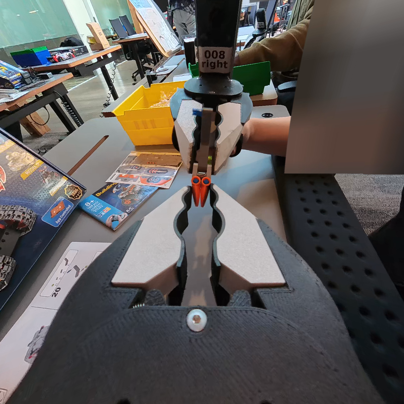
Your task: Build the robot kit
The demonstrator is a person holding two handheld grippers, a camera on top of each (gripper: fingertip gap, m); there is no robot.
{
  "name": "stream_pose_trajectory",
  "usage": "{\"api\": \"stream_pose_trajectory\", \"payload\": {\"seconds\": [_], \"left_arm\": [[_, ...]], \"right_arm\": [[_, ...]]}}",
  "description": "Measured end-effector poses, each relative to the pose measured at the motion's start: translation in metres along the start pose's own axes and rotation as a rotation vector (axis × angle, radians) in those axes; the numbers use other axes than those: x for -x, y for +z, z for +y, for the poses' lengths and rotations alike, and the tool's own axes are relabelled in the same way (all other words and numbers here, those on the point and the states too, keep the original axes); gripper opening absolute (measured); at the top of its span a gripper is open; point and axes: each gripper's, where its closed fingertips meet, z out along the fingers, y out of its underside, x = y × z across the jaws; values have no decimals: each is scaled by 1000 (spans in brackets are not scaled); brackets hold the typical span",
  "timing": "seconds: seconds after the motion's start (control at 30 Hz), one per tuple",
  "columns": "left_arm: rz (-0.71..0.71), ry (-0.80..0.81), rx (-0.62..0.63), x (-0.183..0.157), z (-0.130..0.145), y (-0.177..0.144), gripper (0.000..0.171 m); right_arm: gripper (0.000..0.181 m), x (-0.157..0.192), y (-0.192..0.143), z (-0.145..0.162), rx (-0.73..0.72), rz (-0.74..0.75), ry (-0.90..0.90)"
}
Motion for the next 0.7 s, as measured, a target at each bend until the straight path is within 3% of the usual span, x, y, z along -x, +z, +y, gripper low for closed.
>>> {"api": "stream_pose_trajectory", "payload": {"seconds": [0.07, 0.1, 0.27, 0.7], "left_arm": [[-25, -4, -17, 4, -2, 0, 34], [-25, 7, -30, 3, -4, 0, 36], [-20, 100, -37, -6, -6, 1, 15], [-40, 115, -49, -7, -11, -2, 14]], "right_arm": [[16, 1, 0, 0, 0, -6, -19], [16, 3, 0, 0, -3, -13, -27], [16, 4, 0, 0, -21, -19, -60], [16, 5, 0, -5, -51, -33, -14]]}}
